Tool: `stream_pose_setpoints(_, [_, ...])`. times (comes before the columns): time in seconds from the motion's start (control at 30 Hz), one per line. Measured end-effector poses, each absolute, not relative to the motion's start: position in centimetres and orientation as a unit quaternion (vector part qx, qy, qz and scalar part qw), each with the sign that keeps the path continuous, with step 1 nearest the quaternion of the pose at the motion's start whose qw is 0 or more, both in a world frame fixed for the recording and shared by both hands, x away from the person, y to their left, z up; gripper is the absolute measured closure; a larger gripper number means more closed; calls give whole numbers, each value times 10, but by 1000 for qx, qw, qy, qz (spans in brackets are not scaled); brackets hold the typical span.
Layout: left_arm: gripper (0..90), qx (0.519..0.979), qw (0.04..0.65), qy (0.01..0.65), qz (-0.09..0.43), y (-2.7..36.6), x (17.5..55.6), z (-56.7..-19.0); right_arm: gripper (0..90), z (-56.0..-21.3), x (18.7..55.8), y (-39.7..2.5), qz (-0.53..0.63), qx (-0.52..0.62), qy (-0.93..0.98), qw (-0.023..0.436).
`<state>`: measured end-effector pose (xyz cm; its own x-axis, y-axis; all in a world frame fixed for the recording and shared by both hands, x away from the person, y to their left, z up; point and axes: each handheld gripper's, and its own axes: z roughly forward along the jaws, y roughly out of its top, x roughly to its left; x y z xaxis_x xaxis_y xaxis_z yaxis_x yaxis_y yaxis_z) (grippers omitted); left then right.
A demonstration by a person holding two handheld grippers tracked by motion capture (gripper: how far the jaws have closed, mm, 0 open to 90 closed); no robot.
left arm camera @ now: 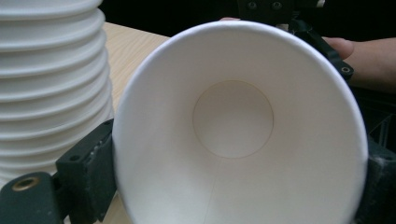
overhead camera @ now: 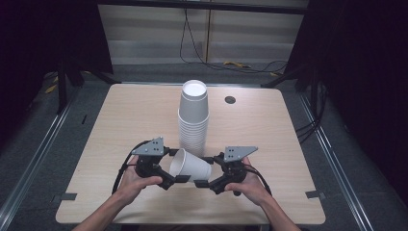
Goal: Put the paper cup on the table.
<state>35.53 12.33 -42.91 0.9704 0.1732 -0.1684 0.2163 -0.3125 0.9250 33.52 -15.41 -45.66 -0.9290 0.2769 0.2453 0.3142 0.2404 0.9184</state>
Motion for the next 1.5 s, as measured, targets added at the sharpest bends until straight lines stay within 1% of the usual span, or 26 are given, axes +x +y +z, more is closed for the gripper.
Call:
stream_pose_setpoints(0.1, [91,810,572,128,-14,127,357,-428,141,-457,337,-155,-590,-194,-784,18])
stream_pose_setpoints(0.2, [92,811,569,134,-8,130,360,-428,141,-458,338,-156,-583,-204,-786,4])
stream_pose_setpoints(0.37, [91,816,562,138,-5,133,363,-427,140,-458,337,-160,-581,-215,-785,-1])
stream_pose_setpoints(0.7, [91,828,542,147,-3,135,364,-428,140,-455,337,-172,-559,-245,-791,-29])
stream_pose_setpoints(0.9, [91,837,526,149,18,142,362,-425,141,-455,340,-175,-548,-272,-790,-52])
stream_pose_setpoints(0.97, [91,839,522,152,27,147,362,-423,140,-455,342,-178,-549,-282,-785,-48])
stream_pose_setpoints(1.17, [91,840,515,170,35,159,362,-421,140,-453,342,-183,-543,-309,-776,-85])
stream_pose_setpoints(1.3, [88,839,511,185,31,167,367,-416,140,-454,343,-185,-518,-323,-784,-111])
stream_pose_setpoints(1.37, [87,837,510,194,35,174,370,-413,140,-455,344,-188,-520,-331,-780,-109])
stream_pose_setpoints(1.5, [85,836,503,212,48,183,374,-412,140,-457,347,-191,-512,-338,-780,-127])
